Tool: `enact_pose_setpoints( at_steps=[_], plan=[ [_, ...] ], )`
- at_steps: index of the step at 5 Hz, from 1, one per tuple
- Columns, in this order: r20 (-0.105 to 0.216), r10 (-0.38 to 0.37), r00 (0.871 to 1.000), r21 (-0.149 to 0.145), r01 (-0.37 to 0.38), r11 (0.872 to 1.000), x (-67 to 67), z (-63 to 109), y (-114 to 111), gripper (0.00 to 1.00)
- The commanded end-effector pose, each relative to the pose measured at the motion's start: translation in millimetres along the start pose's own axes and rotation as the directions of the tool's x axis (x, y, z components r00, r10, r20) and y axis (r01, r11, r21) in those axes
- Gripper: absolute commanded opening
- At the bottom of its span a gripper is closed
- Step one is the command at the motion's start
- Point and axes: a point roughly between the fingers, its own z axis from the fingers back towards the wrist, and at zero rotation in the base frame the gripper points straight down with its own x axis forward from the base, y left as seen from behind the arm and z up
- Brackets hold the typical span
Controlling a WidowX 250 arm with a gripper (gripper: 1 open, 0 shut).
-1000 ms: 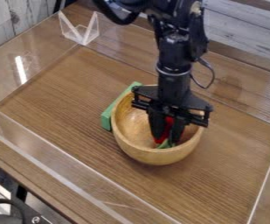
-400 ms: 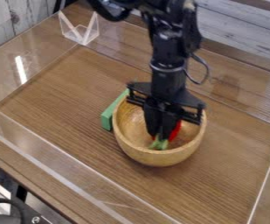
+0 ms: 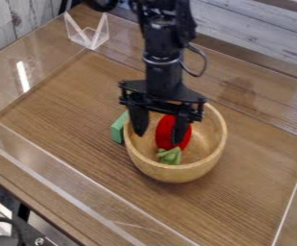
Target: Put the green block in the brown bowl
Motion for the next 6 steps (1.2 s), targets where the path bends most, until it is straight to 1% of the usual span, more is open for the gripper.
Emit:
enact_pose_setpoints(
  at_steps=[1, 2, 3, 4, 5, 6],
  plan=[
    [0.047, 0.058, 0.997, 0.0, -0.058, 0.998, -3.4, 12.5, 8, 0.0],
    [0.048, 0.07, 0.996, 0.002, -0.07, 0.998, -4.7, 22.8, -5, 0.0],
    [0.049, 0.066, 0.997, 0.003, -0.066, 0.998, -7.4, 31.8, -21, 0.0],
    [0.046, 0.084, 0.995, -0.002, -0.084, 0.997, -8.0, 36.9, -30, 0.0],
    [0.036, 0.105, 0.994, -0.004, -0.105, 0.994, -8.0, 39.0, -34, 0.0],
    [0.027, 0.058, 0.998, -0.009, -0.058, 0.998, 0.3, 40.4, -28, 1.0]
  ],
)
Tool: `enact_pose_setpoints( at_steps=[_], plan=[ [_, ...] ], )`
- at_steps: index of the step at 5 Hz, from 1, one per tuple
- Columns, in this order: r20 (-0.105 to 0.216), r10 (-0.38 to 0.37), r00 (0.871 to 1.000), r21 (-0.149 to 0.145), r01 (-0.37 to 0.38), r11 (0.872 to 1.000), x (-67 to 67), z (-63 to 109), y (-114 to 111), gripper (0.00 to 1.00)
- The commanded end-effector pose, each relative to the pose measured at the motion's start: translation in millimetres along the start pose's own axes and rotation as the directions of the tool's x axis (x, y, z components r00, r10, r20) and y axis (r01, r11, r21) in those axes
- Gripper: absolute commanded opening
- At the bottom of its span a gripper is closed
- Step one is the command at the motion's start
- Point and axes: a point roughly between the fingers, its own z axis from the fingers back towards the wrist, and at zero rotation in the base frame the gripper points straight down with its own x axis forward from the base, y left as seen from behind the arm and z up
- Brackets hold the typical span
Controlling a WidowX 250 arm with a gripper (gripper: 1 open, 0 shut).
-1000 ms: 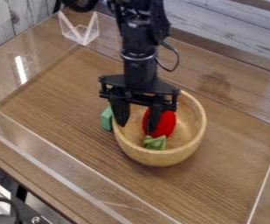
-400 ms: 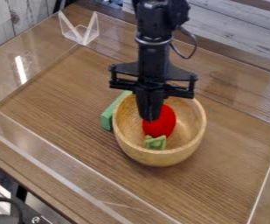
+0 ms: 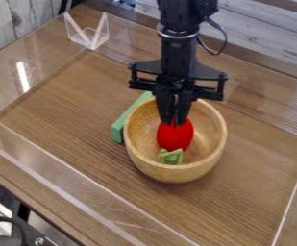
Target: Put the green block in the brown bowl
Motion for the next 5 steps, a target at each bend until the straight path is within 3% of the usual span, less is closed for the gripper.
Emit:
enact_pose_setpoints(
  at_steps=[1, 2, 3, 4, 5],
  plan=[
    [0.041, -0.052, 0.998, -0.031, 0.053, 0.998, 15.6, 18.4, 4, 1.0],
    [0.056, 0.018, 0.998, -0.061, -0.014, 0.998, 26.2, 40.4, 5, 1.0],
    [0.095, 0.099, 0.99, -0.103, -0.089, 0.991, 37.5, 73.3, 16, 1.0],
    [0.117, 0.05, 0.992, -0.117, -0.036, 0.992, 40.3, 91.9, 29, 1.0],
    [0.141, -0.003, 0.99, -0.111, 0.019, 0.994, 43.0, 101.5, 47, 1.0]
  ],
)
